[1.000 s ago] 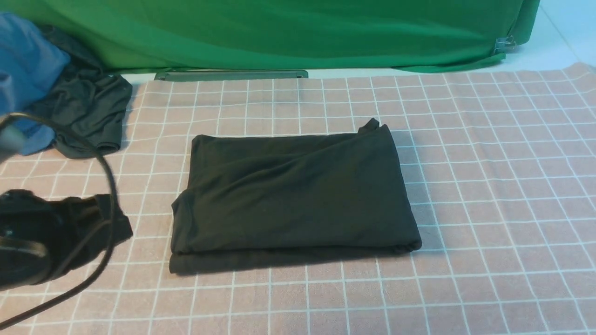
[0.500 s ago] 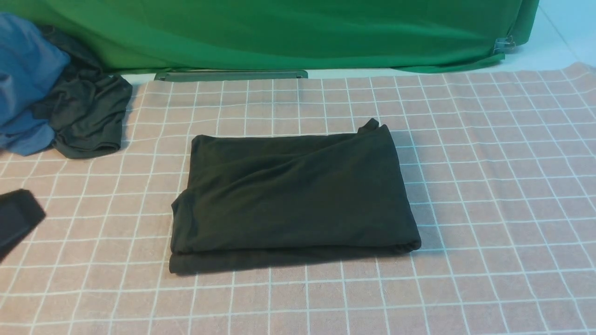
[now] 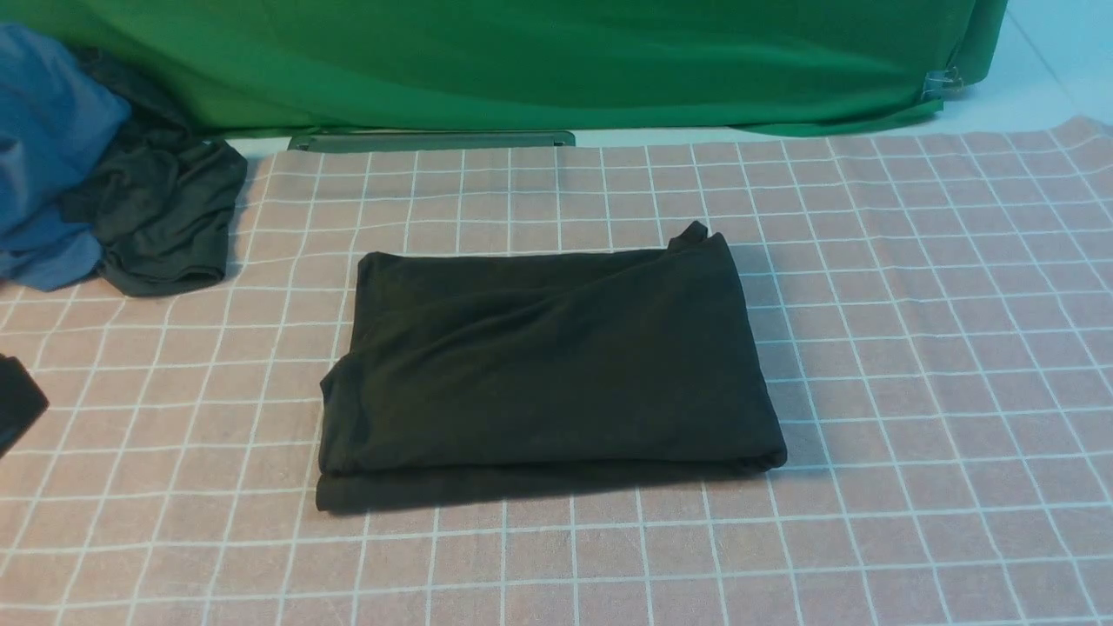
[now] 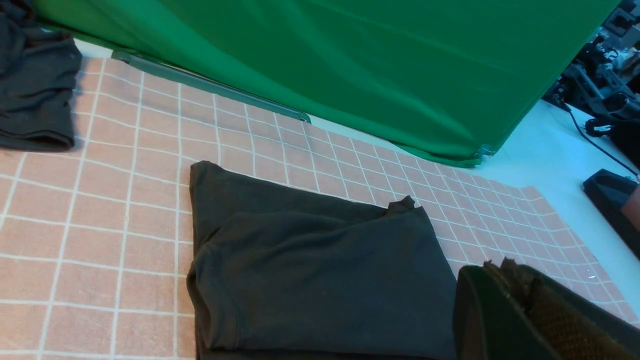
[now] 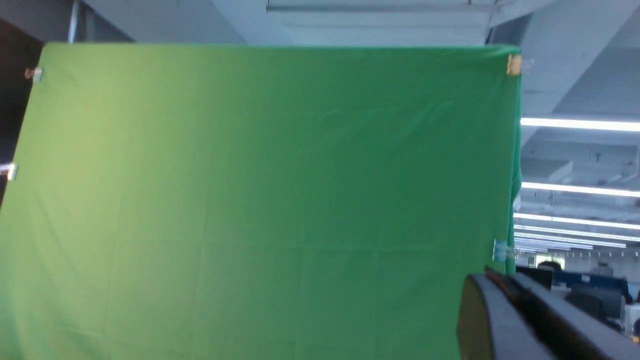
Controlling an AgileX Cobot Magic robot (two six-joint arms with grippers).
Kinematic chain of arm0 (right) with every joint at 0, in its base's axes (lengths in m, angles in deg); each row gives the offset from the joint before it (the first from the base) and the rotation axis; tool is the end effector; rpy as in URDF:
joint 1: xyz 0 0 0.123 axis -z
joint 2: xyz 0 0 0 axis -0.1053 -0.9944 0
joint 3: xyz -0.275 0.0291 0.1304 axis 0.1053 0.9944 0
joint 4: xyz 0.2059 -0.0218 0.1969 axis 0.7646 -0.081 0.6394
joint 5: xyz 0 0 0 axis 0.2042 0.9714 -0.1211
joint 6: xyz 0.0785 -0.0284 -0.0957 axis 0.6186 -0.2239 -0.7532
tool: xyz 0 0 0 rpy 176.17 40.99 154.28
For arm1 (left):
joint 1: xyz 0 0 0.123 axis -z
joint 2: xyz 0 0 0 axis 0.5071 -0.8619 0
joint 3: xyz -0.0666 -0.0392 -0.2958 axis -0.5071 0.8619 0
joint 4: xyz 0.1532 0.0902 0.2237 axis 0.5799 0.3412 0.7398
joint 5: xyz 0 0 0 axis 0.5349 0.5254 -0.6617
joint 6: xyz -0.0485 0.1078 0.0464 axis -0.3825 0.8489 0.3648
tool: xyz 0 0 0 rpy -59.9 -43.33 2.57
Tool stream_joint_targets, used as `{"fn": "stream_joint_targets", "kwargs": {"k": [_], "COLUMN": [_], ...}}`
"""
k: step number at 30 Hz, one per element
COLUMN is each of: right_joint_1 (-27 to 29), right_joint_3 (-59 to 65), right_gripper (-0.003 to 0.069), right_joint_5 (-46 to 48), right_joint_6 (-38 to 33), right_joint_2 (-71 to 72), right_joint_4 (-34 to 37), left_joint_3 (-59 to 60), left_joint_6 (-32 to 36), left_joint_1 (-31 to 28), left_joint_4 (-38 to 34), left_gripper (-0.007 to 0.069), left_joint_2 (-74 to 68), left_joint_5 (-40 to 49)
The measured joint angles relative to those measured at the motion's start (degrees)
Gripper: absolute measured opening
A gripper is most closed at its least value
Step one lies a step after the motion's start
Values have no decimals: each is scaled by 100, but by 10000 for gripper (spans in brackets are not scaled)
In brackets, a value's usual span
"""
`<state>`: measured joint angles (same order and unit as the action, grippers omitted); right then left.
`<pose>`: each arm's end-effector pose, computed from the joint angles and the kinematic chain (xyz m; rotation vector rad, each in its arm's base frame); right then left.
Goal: Fold a long-sleeved shirt over a pink coffee tablecloth.
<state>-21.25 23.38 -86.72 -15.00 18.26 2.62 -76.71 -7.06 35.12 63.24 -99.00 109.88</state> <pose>0.0274 0.0067 0.4049 -0.1858 0.9976 0.1370 0.0888 -0.0300 0.3569 -0.1536 1.8162 -0.4988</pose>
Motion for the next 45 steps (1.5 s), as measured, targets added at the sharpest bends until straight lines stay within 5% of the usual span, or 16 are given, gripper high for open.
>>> {"fn": "stream_joint_targets", "kwargs": {"k": [22, 35, 45], "right_joint_1": [0, 0, 0], "right_joint_3": [59, 59, 59], "right_gripper": [90, 98, 124], "right_joint_5": [578, 578, 580], "right_joint_6": [0, 0, 0], "right_joint_2": [0, 0, 1], "right_joint_4": [0, 0, 0], "left_joint_3": [60, 3236, 3724], "left_joint_6": [165, 210, 232], "left_joint_1": [0, -664, -566], "left_joint_4": [441, 1038, 1185], "left_gripper": [13, 13, 13], "left_joint_2": [24, 1595, 1641], "left_joint_5": [-168, -3189, -2604]}}
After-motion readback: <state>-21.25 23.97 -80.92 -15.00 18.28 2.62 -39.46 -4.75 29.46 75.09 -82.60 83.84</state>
